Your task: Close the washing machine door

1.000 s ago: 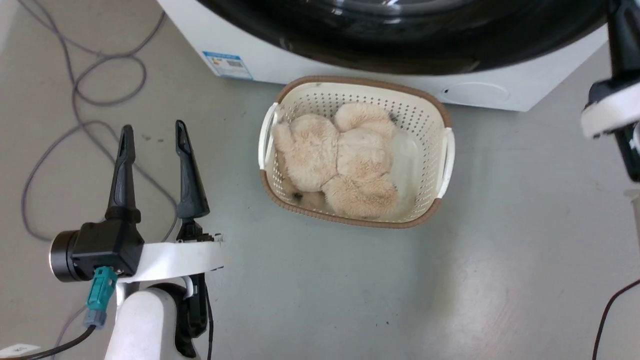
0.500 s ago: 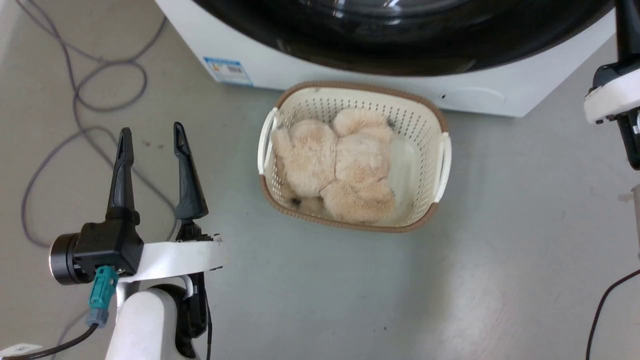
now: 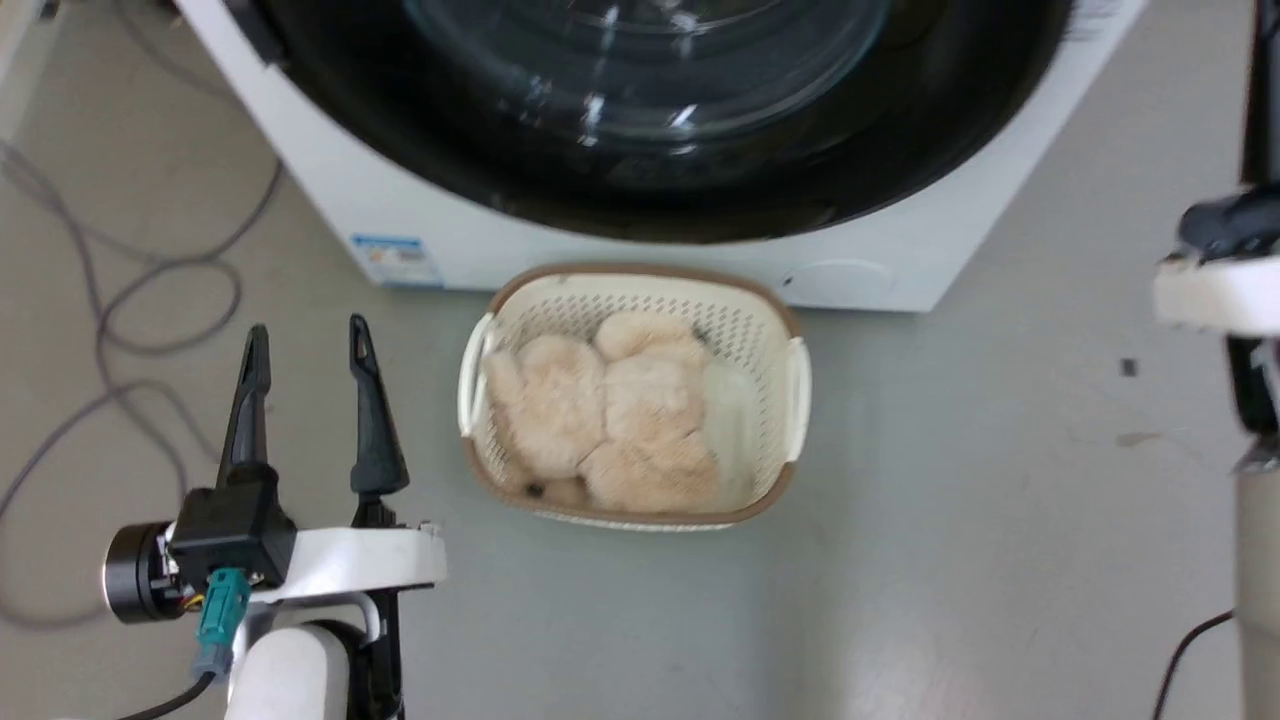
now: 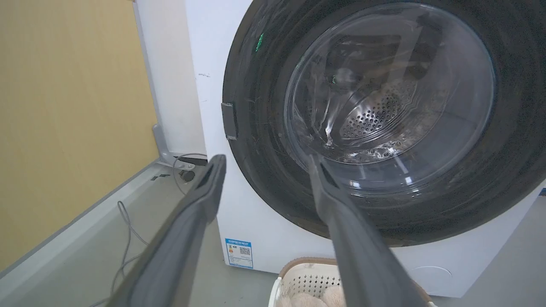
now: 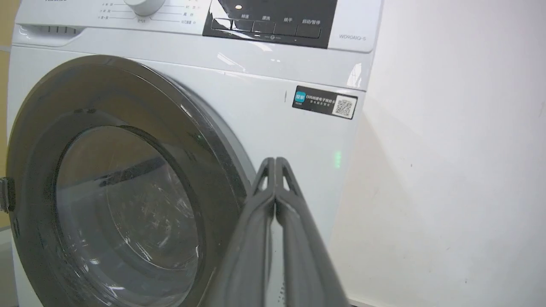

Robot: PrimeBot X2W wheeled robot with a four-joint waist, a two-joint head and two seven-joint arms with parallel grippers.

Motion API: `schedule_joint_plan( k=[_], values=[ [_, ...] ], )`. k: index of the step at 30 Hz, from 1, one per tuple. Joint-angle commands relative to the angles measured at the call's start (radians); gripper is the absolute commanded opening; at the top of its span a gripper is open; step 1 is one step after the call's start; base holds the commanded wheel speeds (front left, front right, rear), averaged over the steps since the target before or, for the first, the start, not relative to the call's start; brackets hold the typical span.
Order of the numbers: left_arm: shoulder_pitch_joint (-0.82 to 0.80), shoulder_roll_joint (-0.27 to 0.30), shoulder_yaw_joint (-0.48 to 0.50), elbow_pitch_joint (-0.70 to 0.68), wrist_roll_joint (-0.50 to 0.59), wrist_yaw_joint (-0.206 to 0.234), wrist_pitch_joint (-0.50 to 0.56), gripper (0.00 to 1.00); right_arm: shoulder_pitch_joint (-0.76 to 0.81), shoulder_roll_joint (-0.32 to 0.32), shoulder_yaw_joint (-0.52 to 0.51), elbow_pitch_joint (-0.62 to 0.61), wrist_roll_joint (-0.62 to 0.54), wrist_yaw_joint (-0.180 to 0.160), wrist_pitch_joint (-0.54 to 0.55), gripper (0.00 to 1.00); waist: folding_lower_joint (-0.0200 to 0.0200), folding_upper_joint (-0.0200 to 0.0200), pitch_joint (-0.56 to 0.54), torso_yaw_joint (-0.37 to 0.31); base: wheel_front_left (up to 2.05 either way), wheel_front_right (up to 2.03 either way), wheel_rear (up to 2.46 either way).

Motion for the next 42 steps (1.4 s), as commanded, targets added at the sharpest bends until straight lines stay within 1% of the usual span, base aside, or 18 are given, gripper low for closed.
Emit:
schedule_joint_plan(
  k=[1,4,8,11,15,19,20,21,22,30,36,37,42],
  values=[
    [0.012,0.001,0.004,0.005,0.008,-0.004,-0.004,1.0,0.029,0.015,0.002,-0.015,0.002,-0.001,-0.003,0.0,0.0,0.0,-0.036,-0.034,0.0,0.0,0.0],
    [0.036,0.001,0.013,0.02,0.018,-0.012,-0.004,1.0,0.105,0.05,0.022,-0.037,0.023,-0.001,-0.003,0.0,0.0,0.0,-0.083,-0.065,0.0,0.0,0.0],
    [0.069,0.001,0.022,0.031,0.023,-0.014,-0.004,1.0,0.189,0.08,0.037,-0.028,0.04,-0.001,-0.003,0.0,0.0,0.0,-0.132,-0.094,0.0,0.0,0.0],
    [0.085,0.001,0.023,0.035,0.027,-0.018,-0.004,1.0,0.229,0.087,0.048,-0.02,0.055,-0.001,-0.003,0.0,0.0,0.0,-0.151,-0.102,0.0,0.0,0.0],
    [0.117,0.001,0.03,0.038,0.032,-0.023,-0.004,1.0,0.339,0.111,0.073,0.001,0.11,-0.001,-0.003,0.0,0.0,0.0,-0.193,-0.119,0.0,0.0,0.0],
    [0.14,0.001,0.029,0.039,0.03,-0.025,-0.004,1.0,0.42,0.13,0.063,0.014,0.144,-0.001,-0.003,0.0,0.0,0.0,-0.221,-0.124,0.0,0.0,0.0],
    [0.147,0.001,0.028,0.039,0.03,-0.026,-0.004,1.0,0.44,0.135,0.059,0.018,0.157,-0.001,-0.003,0.12,0.0,0.0,-0.229,-0.125,0.0,0.0,0.0],
    [0.154,0.001,0.027,0.039,0.036,-0.027,-0.004,1.0,0.459,0.139,0.058,0.02,0.172,-0.001,-0.003,0.41,0.0,0.0,-0.236,-0.126,0.0,0.0,0.0],
    [0.162,0.002,0.026,0.041,0.043,-0.026,-0.004,1.0,0.477,0.143,0.056,0.022,0.183,-0.001,-0.003,1.0,0.0,0.0,-0.243,-0.126,0.0,0.0,0.0],
    [0.212,0.007,0.02,0.054,0.072,-0.018,-0.004,1.0,0.602,0.152,0.047,0.024,0.224,-0.001,-0.003,1.0,0.0,0.0,-0.286,-0.126,0.0,0.0,0.0],
    [0.229,0.008,0.013,0.063,0.07,-0.021,-0.004,1.0,0.65,0.152,0.048,0.022,0.244,-0.001,-0.003,1.0,0.0,0.0,-0.297,-0.12,0.0,0.0,0.0],
    [0.22,0.003,0.012,0.061,0.069,-0.024,0.0,0.0,0.641,0.148,0.048,0.026,0.244,0.0,0.0,0.0,0.0,0.0,-0.297,-0.12,0.0,0.0,0.0],
    [0.219,0.002,0.01,0.063,0.069,-0.026,0.004,0.0,0.642,0.148,0.048,0.026,0.241,0.0,0.004,0.0,0.0,0.0,-0.298,-0.119,0.0,0.0,0.0]
  ],
)
